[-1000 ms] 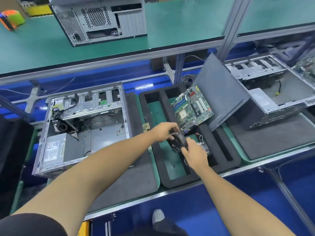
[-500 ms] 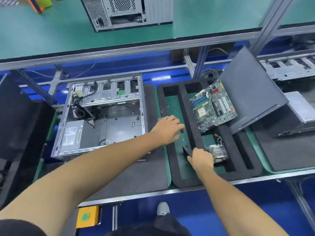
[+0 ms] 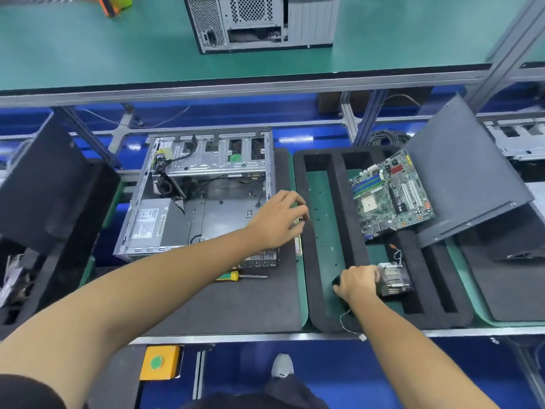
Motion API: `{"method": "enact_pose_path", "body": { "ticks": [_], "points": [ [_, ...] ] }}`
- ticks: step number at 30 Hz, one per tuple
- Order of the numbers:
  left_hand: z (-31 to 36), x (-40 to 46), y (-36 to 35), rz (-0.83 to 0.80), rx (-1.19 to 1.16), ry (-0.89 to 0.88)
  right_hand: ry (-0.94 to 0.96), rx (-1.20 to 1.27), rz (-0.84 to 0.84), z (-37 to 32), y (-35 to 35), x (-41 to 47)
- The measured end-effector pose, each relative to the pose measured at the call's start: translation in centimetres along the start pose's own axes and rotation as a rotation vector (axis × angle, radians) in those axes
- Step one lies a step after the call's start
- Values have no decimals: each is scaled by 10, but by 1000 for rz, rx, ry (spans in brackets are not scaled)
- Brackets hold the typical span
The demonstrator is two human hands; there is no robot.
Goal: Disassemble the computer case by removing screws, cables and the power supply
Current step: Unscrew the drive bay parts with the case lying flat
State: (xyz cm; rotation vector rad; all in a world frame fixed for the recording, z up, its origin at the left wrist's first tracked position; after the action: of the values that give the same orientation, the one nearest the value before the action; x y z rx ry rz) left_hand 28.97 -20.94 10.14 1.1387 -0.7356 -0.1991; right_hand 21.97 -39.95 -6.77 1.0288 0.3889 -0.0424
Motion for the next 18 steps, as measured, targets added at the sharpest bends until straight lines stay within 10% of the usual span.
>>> {"method": "enact_pose_path", "body": {
  "ticks": [12, 18],
  "points": [
    [-47, -45, 20, -21, -41, 140, -123, 243, 131, 5, 37, 9],
    [-86, -67, 45, 1, -27, 262, -230, 894, 483, 5, 166, 53]
  ]
}}
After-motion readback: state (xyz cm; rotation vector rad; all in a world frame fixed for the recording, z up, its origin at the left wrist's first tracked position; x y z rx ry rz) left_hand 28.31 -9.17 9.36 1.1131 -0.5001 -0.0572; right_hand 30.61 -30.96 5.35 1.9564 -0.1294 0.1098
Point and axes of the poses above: each hand's wrist, its own x-axis towards the middle knuckle, its own y-axis out of the back of the hand, z = x × y, the point moved 8 cm from there along x, towards the middle knuckle, and after that the axes turned 13 degrees about z, right-handed, at the moved point
